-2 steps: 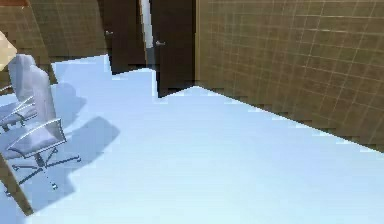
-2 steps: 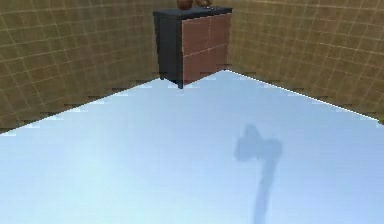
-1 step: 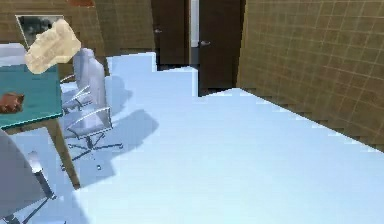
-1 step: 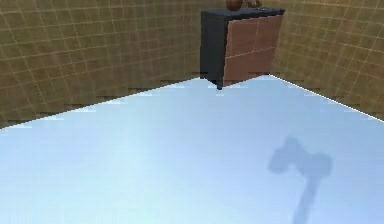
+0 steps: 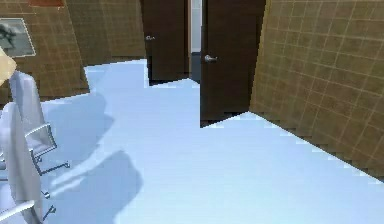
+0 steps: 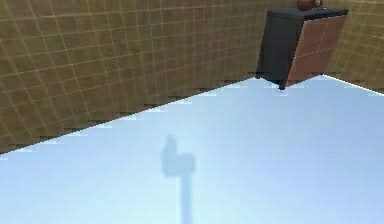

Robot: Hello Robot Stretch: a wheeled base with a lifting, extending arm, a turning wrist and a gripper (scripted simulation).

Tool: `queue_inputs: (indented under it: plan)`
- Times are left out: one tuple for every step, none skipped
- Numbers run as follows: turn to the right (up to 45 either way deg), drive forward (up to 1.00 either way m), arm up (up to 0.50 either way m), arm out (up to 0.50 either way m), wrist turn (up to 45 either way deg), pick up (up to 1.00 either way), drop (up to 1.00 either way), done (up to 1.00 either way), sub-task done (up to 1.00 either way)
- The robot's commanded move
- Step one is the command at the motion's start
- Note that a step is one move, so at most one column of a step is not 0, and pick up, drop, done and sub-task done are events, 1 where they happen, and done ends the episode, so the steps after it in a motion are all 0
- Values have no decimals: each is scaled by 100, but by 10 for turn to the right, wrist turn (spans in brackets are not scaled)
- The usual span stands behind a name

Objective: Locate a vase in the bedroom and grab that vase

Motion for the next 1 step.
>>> queue_inputs:
  plan:
    - [-30,0,0,0,0,0,0,0,0]
